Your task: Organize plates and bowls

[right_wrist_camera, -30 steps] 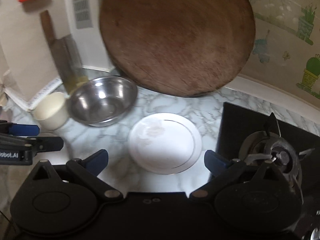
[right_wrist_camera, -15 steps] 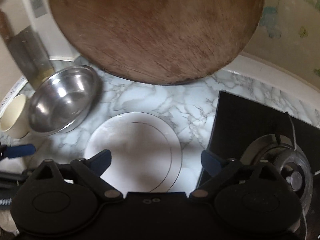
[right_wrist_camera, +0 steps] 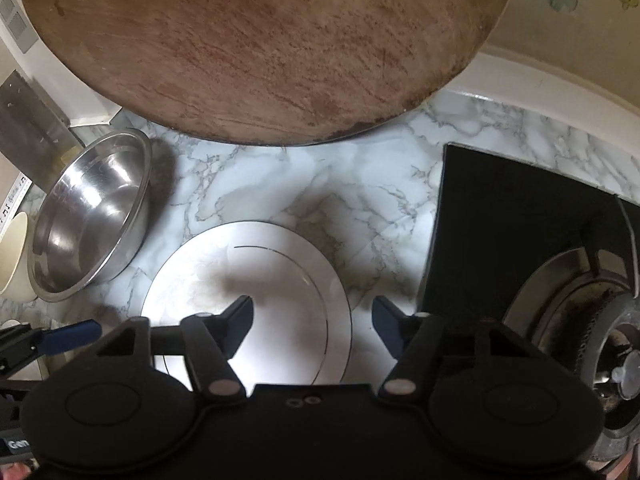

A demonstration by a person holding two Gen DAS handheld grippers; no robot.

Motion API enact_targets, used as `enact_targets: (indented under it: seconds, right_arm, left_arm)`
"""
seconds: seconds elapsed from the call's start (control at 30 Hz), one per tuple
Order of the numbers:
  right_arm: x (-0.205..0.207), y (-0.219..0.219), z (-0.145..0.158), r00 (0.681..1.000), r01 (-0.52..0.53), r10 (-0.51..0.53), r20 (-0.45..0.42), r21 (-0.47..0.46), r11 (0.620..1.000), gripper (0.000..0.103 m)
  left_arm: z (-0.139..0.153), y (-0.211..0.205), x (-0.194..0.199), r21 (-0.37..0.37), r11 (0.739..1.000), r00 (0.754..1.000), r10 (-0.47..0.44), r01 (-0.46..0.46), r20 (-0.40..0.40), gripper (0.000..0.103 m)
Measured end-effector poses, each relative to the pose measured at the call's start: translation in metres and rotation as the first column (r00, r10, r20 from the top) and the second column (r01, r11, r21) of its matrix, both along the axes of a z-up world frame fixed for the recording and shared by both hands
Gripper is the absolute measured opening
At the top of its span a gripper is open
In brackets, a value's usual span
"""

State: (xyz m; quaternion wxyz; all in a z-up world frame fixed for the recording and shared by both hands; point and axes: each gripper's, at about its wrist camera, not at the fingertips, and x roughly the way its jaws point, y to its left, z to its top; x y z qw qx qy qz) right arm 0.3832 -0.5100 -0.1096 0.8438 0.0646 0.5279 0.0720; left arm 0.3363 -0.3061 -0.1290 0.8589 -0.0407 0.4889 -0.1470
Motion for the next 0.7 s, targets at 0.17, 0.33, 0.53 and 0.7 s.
enact_targets:
  seconds: [0.17,0.33,0.53,0.7]
  right_arm:
    - [0.001,-0.003,-0.003,1.0,0.003,-0.003,-0.005,0.002,1.0,0.063]
    - [0.002,-0.009,-0.006,1.0,0.017,-0.017,-0.016,0.031,0.999,0.059]
    - [0.001,-0.012,-0.008,0.999,0.023,-0.021,-0.03,0.052,0.998,0.047]
    - [-0.001,-0.012,-0.008,0.999,0.015,-0.013,-0.038,0.062,0.998,0.035]
  left_arm:
    - [-0.002,-0.001,0.002,-0.005,1.0,1.0,0.014,-0.014,-0.002,0.065]
    - [-0.009,0.0,0.008,-0.04,0.999,0.999,0.024,-0.026,-0.045,0.065]
    - [-0.019,0.002,0.012,-0.07,0.996,0.994,0.051,-0.057,-0.093,0.044]
    - [-0.023,0.004,0.016,-0.111,0.992,0.991,0.052,-0.066,-0.121,0.027]
